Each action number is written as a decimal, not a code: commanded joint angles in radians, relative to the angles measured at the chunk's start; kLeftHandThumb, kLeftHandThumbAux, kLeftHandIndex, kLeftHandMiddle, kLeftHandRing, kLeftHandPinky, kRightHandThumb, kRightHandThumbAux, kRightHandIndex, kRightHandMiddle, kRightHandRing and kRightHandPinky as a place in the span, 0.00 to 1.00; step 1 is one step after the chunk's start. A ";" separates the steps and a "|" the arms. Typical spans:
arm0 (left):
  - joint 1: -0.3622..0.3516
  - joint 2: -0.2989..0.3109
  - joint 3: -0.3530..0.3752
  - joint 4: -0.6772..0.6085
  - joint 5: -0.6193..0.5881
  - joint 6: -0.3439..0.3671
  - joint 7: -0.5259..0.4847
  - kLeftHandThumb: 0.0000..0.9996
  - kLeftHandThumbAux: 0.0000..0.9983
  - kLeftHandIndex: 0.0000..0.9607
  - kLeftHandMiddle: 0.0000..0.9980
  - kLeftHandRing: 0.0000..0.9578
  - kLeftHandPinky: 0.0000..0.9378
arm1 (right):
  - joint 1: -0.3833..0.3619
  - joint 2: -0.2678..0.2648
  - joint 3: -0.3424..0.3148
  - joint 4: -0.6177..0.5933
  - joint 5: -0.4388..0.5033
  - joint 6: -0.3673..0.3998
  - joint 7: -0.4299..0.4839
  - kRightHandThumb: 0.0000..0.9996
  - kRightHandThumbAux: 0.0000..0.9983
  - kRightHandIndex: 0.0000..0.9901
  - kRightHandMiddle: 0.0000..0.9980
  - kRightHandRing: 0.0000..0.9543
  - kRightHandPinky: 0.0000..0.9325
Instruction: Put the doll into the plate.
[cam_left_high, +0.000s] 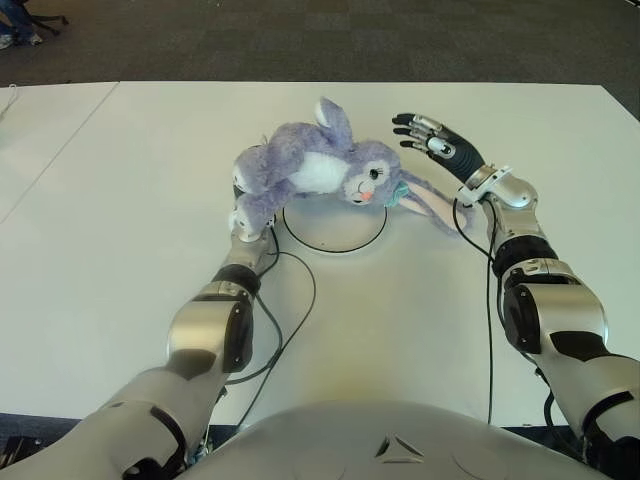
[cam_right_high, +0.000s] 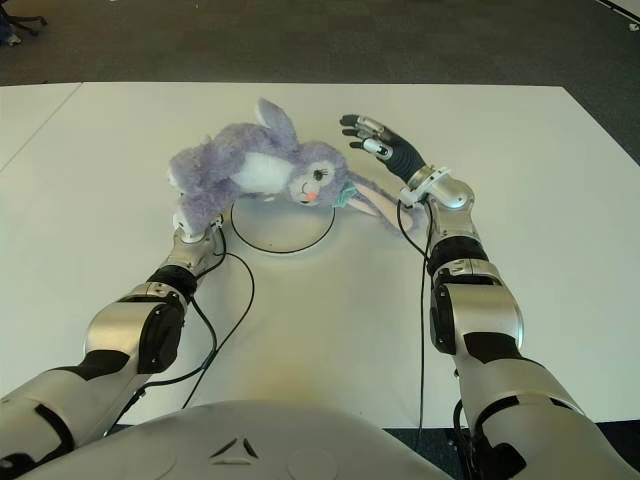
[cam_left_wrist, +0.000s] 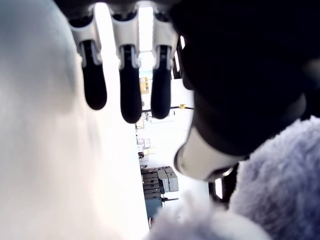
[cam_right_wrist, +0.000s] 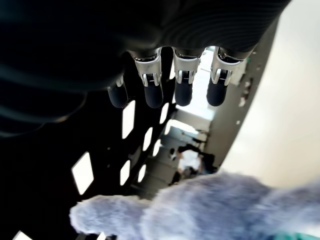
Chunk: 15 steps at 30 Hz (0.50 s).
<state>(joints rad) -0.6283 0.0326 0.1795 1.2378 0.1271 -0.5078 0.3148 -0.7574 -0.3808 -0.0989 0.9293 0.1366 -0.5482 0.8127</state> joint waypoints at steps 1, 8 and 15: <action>0.177 -0.048 -0.003 0.122 0.004 0.117 0.005 0.29 0.91 0.26 0.36 0.40 0.44 | 0.060 -0.003 0.008 -0.112 0.041 0.061 0.053 0.00 0.28 0.00 0.02 0.02 0.05; 0.174 -0.051 0.001 0.122 -0.001 0.116 0.002 0.28 0.90 0.26 0.36 0.40 0.43 | 0.100 -0.013 0.018 -0.194 0.060 0.071 0.108 0.00 0.24 0.01 0.02 0.00 0.02; 0.173 -0.048 0.001 0.122 -0.001 0.120 -0.002 0.29 0.92 0.25 0.36 0.40 0.43 | 0.114 -0.011 0.013 -0.215 0.062 0.065 0.112 0.00 0.27 0.00 0.03 0.00 0.02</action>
<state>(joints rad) -0.6282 0.0326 0.1792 1.2379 0.1267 -0.5078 0.3147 -0.6692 -0.3843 -0.0915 0.7311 0.1843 -0.4974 0.9095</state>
